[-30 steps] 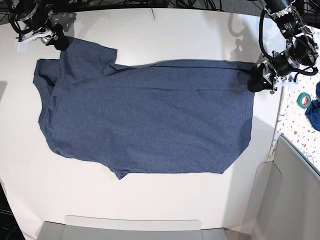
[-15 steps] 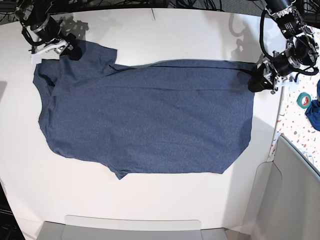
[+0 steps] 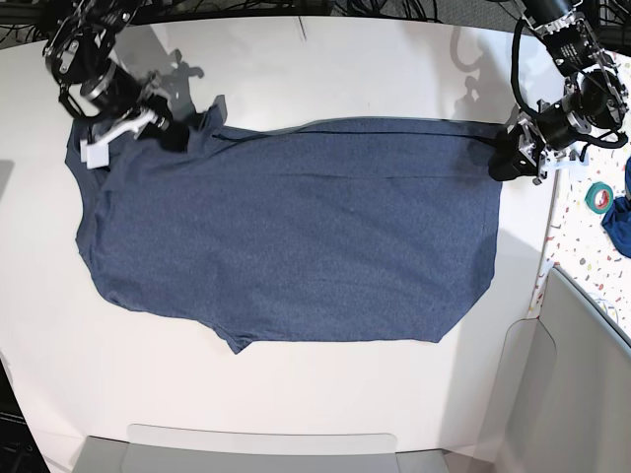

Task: Layout the t-shirt on the table in an organized manner, then fold the t-shirt properly
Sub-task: 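Lower the right gripper onto the folded edge near the sleeve and grasp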

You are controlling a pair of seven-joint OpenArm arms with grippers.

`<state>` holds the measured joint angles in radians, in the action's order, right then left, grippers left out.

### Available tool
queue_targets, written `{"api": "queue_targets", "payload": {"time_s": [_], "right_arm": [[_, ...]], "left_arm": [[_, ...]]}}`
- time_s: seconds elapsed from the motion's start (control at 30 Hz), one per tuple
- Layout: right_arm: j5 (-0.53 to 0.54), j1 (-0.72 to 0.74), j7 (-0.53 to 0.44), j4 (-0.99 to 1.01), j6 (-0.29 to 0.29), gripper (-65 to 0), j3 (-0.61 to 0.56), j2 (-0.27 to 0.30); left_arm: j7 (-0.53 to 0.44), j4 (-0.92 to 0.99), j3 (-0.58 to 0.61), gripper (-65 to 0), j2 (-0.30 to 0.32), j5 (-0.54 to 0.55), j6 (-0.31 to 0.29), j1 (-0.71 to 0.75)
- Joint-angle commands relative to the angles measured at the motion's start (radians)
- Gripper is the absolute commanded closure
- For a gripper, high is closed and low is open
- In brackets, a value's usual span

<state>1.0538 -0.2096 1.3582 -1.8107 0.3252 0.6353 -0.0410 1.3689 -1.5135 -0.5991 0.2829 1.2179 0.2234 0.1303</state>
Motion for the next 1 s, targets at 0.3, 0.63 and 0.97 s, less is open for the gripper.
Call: {"api": "queue_targets", "payload": {"time_s": [0.3,0.63,0.97], "right_arm": [[-0.097,0.290,-0.015,0.167,0.004,0.0,-0.113,-0.009],[-0.108,0.368,-0.016,0.328,0.004,-6.2,-0.121,-0.010],[-0.100,0.361,-0.015,0.314,0.005,-50.0,-0.075,0.042]], "left_arm": [[0.027,-0.015,-0.002,-19.9,0.014,0.029,0.000,-0.007],[0.027,-0.015,-0.002,-19.9,0.016,0.029,0.000,-0.005],[0.027,-0.015,0.000,-19.9,0.017,0.029,0.000,0.006]]}}
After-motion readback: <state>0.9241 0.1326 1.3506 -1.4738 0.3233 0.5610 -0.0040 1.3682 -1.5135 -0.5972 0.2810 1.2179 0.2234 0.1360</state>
